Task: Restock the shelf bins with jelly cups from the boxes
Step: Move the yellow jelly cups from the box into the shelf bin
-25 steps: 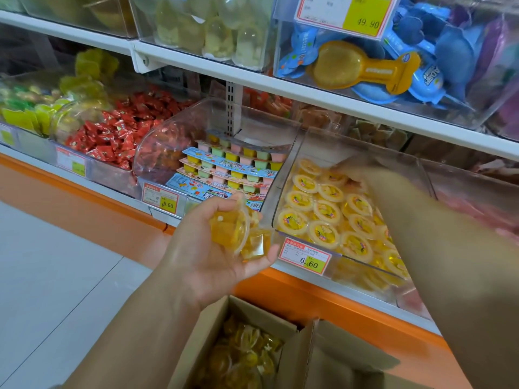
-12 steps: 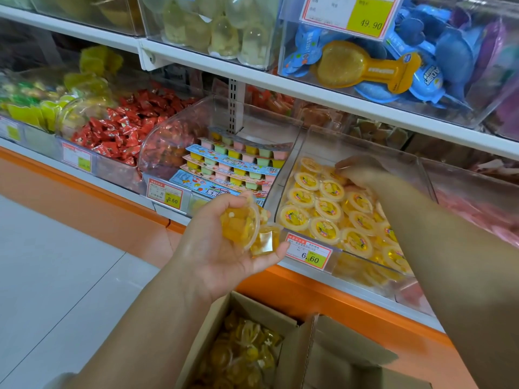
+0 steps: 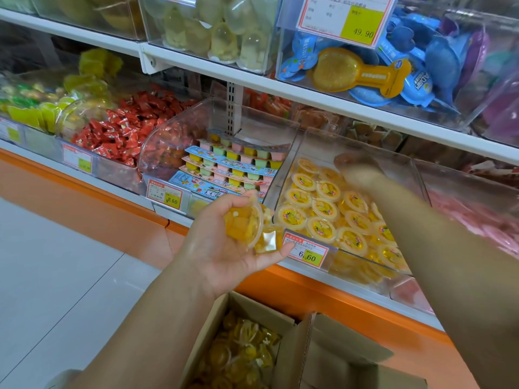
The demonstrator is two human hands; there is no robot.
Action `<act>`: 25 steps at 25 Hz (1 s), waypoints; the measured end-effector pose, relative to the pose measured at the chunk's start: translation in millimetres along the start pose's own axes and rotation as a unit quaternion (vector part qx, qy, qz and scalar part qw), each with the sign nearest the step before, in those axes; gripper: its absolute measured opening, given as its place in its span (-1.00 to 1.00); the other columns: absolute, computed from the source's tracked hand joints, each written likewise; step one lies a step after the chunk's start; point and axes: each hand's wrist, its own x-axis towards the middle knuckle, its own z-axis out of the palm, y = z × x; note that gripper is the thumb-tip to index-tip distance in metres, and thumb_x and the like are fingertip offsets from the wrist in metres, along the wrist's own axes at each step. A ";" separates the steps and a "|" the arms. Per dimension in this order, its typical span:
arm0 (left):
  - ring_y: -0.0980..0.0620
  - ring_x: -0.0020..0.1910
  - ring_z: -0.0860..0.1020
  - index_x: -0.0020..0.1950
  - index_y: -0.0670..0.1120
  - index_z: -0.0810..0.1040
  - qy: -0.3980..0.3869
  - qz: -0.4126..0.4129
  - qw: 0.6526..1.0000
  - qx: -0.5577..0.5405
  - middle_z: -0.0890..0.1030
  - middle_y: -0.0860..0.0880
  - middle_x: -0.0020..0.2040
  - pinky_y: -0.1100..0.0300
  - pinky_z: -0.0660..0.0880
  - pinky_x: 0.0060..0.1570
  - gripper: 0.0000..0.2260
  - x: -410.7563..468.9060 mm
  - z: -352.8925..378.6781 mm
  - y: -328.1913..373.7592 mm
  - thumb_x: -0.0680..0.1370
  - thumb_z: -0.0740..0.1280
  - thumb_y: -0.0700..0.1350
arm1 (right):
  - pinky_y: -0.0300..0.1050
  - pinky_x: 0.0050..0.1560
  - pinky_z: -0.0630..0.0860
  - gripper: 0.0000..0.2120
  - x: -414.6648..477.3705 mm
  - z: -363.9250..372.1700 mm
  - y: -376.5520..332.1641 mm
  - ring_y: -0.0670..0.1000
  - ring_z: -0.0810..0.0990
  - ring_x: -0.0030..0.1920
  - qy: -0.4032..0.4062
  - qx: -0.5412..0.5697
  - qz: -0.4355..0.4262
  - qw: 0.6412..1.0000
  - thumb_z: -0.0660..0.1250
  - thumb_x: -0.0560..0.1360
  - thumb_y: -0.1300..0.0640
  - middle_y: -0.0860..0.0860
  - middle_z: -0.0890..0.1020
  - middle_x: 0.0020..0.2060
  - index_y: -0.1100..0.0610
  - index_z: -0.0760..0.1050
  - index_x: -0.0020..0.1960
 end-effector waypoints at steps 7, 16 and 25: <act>-0.24 0.11 0.65 0.21 0.04 0.67 -0.036 0.003 0.998 0.048 0.64 -0.18 0.22 -0.31 0.59 -0.05 -0.70 0.1 6.3 -8.8 0.52 0.35 -0.15 | -0.23 -0.28 0.46 -0.78 -113.2 -20.4 -57.8 -0.09 0.55 -0.27 -0.156 0.228 -0.122 0.953 0.27 0.57 0.00 0.00 0.65 -0.21 0.11 0.62 -0.03; -0.24 0.17 0.61 0.40 0.15 0.48 -0.071 -0.001 0.994 0.089 0.59 -0.18 0.29 -0.27 0.60 -0.10 -0.54 3.9 8.7 -17.5 0.53 0.32 -0.19 | -0.25 -0.44 0.51 -0.86 -132.9 -22.8 -65.0 -0.10 0.55 -0.45 -0.244 0.294 -0.016 0.924 0.40 0.49 0.22 -0.02 0.60 -0.47 0.15 0.55 -0.25; -0.27 0.19 0.60 0.24 -0.25 0.53 -0.056 -0.006 0.998 -0.009 0.63 -0.31 0.10 -0.18 0.64 -0.15 -0.51 6.3 3.2 -8.0 0.33 0.37 -0.13 | 0.01 0.09 0.55 -0.82 3.2 -43.0 21.4 0.16 0.60 0.04 0.103 0.047 0.137 0.984 0.36 0.49 0.09 0.16 0.59 -0.07 0.14 0.43 -0.20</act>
